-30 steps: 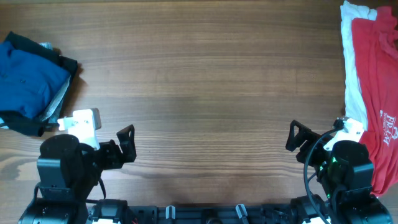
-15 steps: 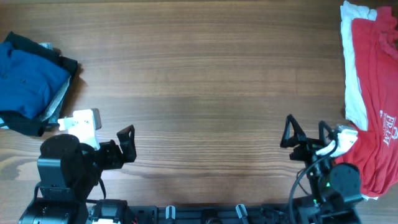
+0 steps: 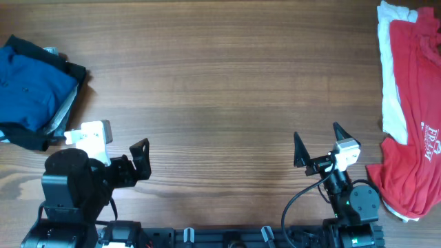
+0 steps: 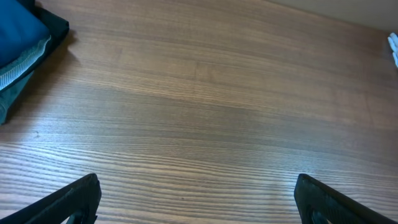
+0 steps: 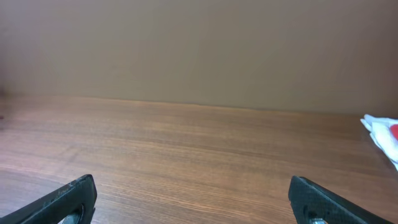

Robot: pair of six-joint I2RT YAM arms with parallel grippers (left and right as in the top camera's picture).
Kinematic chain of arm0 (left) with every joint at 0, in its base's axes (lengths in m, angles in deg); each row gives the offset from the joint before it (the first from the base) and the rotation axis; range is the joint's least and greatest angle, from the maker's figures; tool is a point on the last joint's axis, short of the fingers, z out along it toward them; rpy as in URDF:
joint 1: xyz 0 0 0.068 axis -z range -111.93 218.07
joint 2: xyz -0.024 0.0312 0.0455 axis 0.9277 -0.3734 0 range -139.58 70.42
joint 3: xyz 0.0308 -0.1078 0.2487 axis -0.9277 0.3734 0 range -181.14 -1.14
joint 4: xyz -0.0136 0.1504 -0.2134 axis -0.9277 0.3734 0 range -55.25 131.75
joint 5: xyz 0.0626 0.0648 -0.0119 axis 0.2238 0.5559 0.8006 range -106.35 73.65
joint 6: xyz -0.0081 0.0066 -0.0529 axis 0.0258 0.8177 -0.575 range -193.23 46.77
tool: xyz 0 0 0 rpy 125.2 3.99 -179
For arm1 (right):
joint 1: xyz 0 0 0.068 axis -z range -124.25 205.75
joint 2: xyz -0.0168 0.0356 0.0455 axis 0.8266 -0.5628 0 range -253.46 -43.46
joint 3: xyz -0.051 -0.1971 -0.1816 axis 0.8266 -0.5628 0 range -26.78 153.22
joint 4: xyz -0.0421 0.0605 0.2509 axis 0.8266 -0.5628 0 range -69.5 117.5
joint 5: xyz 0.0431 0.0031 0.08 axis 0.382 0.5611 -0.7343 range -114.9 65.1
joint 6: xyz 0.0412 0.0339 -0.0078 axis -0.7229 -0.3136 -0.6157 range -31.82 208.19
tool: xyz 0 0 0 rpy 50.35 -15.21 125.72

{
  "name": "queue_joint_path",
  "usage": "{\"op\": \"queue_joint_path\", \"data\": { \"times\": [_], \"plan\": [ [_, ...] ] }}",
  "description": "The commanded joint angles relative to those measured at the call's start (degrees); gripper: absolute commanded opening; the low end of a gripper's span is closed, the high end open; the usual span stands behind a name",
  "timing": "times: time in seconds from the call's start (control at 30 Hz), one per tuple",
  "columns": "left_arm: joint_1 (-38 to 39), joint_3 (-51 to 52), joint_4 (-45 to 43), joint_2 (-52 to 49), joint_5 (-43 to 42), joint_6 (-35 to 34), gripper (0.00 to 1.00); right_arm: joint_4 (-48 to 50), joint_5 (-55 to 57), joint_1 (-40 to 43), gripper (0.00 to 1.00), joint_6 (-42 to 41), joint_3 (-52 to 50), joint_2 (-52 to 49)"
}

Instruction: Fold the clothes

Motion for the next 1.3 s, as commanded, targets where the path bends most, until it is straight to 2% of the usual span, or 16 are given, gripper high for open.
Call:
{"op": "queue_joint_path", "data": {
  "times": [0.0, 0.73, 0.87, 0.93, 1.0, 1.13, 1.27],
  "plan": [
    [-0.11, 0.26, -0.13, 0.24, 0.35, -0.55, 1.00, 0.31, -1.60, 0.35, 1.00, 0.74, -0.09, 0.72],
    [-0.11, 0.26, -0.11, 0.24, 0.35, -0.55, 1.00, 0.31, -1.57, 0.35, 1.00, 0.76, -0.09, 0.68],
    [-0.17, 0.28, 0.02, 2.12, 0.37, -0.50, 1.00, 0.31, -1.57, 0.35, 1.00, 0.72, -0.09, 0.68],
    [-0.17, 0.28, 2.45, 4.09, 4.70, 2.32, 1.00, 0.31, -1.60, 0.35, 1.00, 0.74, -0.09, 0.68],
    [-0.17, 2.16, 2.86, 7.65, 5.51, 2.69, 1.00, 0.31, -1.60, 0.35, 1.00, 0.72, -0.09, 0.68],
    [-0.17, 14.32, -5.62, 17.16, 5.97, 2.69, 1.00, 0.31, -1.60, 0.35, 1.00, 0.74, -0.09, 0.68],
    [-0.17, 32.17, -23.37, 27.65, 5.42, 2.45, 1.00, 0.31, -1.57, 0.35, 1.00, 0.72, -0.09, 0.68]
  ]
}}
